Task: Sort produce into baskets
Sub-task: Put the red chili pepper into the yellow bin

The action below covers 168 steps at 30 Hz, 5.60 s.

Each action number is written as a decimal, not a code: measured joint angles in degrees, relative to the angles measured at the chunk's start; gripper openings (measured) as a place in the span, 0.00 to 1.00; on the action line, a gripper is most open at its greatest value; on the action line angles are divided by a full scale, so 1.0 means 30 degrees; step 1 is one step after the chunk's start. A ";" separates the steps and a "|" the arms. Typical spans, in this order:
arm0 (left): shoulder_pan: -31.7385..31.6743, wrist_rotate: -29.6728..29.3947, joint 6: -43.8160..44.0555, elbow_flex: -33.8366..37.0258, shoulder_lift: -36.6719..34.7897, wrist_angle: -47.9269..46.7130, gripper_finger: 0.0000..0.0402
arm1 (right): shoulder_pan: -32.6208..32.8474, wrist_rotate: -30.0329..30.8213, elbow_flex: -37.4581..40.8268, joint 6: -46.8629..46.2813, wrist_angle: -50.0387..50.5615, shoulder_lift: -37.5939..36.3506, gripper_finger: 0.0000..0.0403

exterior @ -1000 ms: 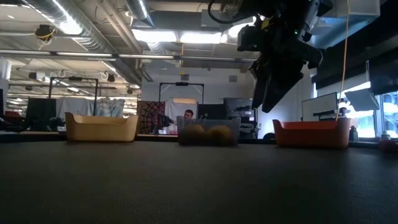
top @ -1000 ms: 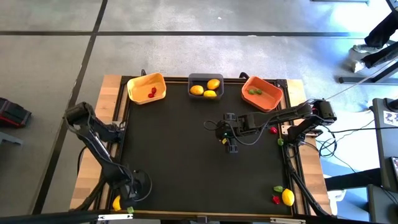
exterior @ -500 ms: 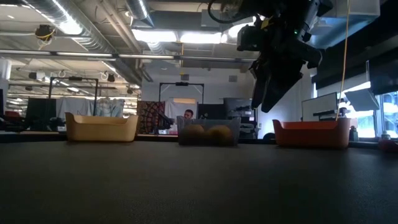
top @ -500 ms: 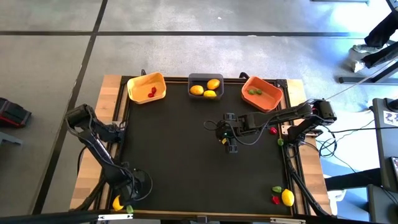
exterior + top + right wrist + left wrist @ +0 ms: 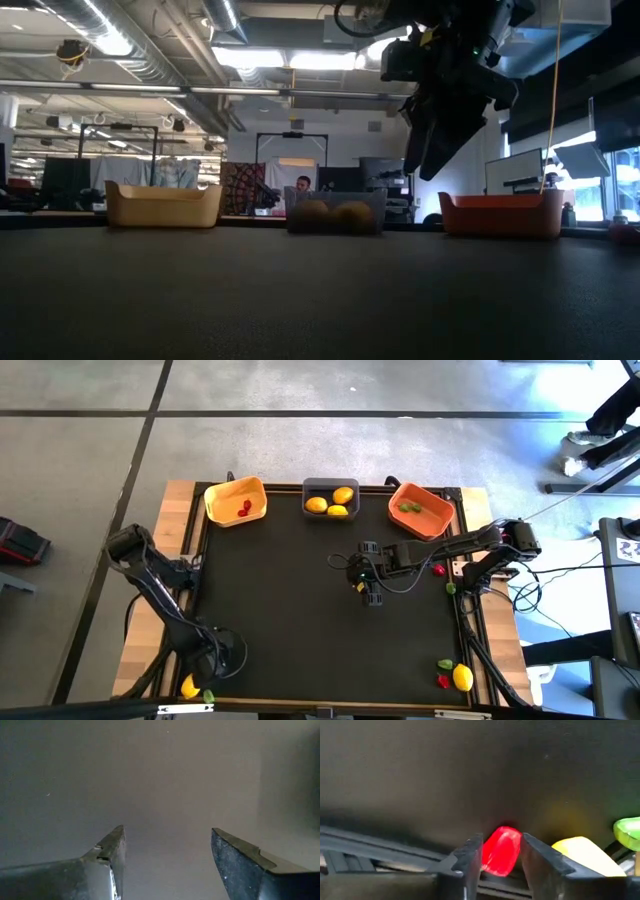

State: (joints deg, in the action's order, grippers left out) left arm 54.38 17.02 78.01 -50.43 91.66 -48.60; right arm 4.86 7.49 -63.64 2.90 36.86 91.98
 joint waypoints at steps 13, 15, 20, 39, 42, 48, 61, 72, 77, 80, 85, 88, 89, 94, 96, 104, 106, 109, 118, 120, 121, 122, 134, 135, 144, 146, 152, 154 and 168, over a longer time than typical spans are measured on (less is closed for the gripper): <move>0.0192 0.1650 -0.1583 0.0156 0.0133 -0.0016 0.56 | 0.0000 0.0000 -0.0007 0.0000 -0.0255 0.0000 0.56; 0.0296 0.1655 -0.1950 0.0211 0.0379 -0.0029 0.56 | 0.0000 0.0000 -0.0007 0.0000 -0.0277 0.0000 0.56; 0.0406 0.1666 -0.2624 0.0226 0.1215 -0.0087 0.56 | 0.0000 0.0000 -0.0007 0.0000 -0.0277 0.0000 0.56; 0.0144 0.1466 -0.3524 0.0233 0.1426 -0.0066 0.15 | 0.0000 0.0000 -0.0007 -0.0291 -0.0291 0.0007 0.56; -0.0329 0.1214 -0.3566 0.0233 0.0756 -0.0074 0.15 | 0.0000 -0.0007 -0.0007 -0.0296 -0.0291 0.0007 0.56; -0.1850 -0.1298 -0.3864 0.0219 -0.1393 -0.0176 0.16 | -0.0001 -0.0014 -0.0007 -0.0386 -0.0328 0.0007 0.56; -0.6479 -0.9229 -0.8241 0.0219 -0.6280 -0.1217 0.18 | 0.0000 -0.0197 -0.0007 -0.0386 -0.0264 0.0007 0.56; -1.1917 -1.2107 -1.3980 0.0211 -0.8484 -0.1059 0.18 | -0.0006 0.1635 -0.0007 -0.0417 -0.0027 0.0007 0.56; -1.5112 -1.2359 -1.6785 0.0211 -0.8907 -0.0998 0.18 | -0.0022 0.2853 -0.0007 -0.0370 0.0392 0.0007 0.56; -1.7156 -1.2358 -1.8416 0.0211 -0.9005 -0.0832 0.18 | -0.0019 0.3306 -0.0007 -0.0372 0.0307 0.0007 0.56; -2.0714 -1.2390 -2.1196 0.0211 -0.9005 0.0037 0.18 | -0.0018 0.4188 -0.0015 -0.0361 0.0227 0.0007 0.56; -2.2814 -1.2506 -2.2520 0.0211 -0.9005 0.1142 0.18 | -0.0015 0.4916 -0.0015 -0.0360 0.0240 0.0007 0.56; -2.3543 -1.2512 -2.2896 0.0211 -0.9005 0.1513 0.18 | -0.0033 0.5149 -0.0015 -0.0357 0.0255 0.0007 0.56; -2.6764 -1.2673 -2.4409 0.0211 -0.9005 0.3480 0.18 | -0.0464 0.5310 -0.0015 -0.0358 0.0385 0.0007 0.56; -2.7907 -1.2768 -2.4641 0.0211 -0.8990 0.4059 0.18 | -0.0759 0.5139 -0.0015 -0.0363 0.0357 0.0007 0.56; -3.1301 -1.2789 -2.4827 0.0211 -0.7861 0.5608 0.18 | -0.1814 0.3430 -0.0015 -0.1192 0.1044 0.0007 0.56; -3.1919 -1.2782 -2.4978 0.0211 -0.7297 0.6004 0.18 | -0.2076 0.3366 -0.0015 -0.1340 0.1282 0.0007 0.56; -3.2589 -1.2782 -2.5466 0.0211 -0.6303 0.6156 0.18 | -0.2224 0.3259 -0.0015 -0.1379 0.1348 0.0007 0.56; -3.3533 -1.2774 -2.5585 0.0211 -0.3330 0.7544 0.18 | -0.2288 0.3162 -0.0015 -0.1319 0.1251 0.0007 0.56; -3.3677 -1.2773 -2.5563 0.0211 -0.2813 0.7681 0.18 | -0.2288 0.3162 -0.0015 -0.1319 0.1246 0.0007 0.56; -3.3748 -1.2767 -2.5556 0.0211 -0.2567 0.7683 0.18 | -0.2288 0.3162 -0.0015 -0.1319 0.1246 0.0007 0.56; -3.3792 -1.2767 -2.5556 0.0211 -0.2360 0.7701 0.18 | -0.2285 0.3162 -0.0015 -0.1319 0.1246 0.0007 0.56; -3.3932 -1.2767 -2.5934 0.0211 -0.1328 0.8025 0.33 | -0.2259 0.3140 -0.0015 -0.1311 0.1239 0.0007 0.56; -3.3932 -1.2767 -2.5927 0.0211 -0.1341 0.8038 0.36 | -0.2259 0.3140 -0.0015 -0.1311 0.1239 0.0007 0.56; -3.3473 -1.2649 -2.5854 0.0211 -0.1778 0.7716 0.49 | -0.2256 0.3126 -0.0015 -0.1365 -0.0278 0.0007 0.56; -3.3212 -1.2644 -2.5833 0.0211 -0.2335 0.7729 0.49 | -0.2251 0.3073 -0.0015 -0.1368 -0.0418 0.0007 0.56; -3.1910 -1.2409 -2.5534 0.0211 -0.4586 0.7486 0.48 | -0.2235 0.2145 -0.0015 -0.1458 0.1112 -0.0131 0.56; -3.1318 -1.2134 -2.5508 0.0211 -0.5312 0.7330 0.48 | -0.2229 0.2127 -0.0015 -0.1864 0.1984 -0.0432 0.56; -2.6577 -1.1182 -2.4596 0.0211 -0.6808 0.7236 0.48 | -0.2259 0.2853 -0.0016 -0.5132 0.9185 -0.4198 0.56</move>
State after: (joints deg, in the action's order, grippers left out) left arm -25.36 -16.52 4.22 -49.80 71.23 -26.89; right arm -1.91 16.05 -63.69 -12.50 64.42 79.39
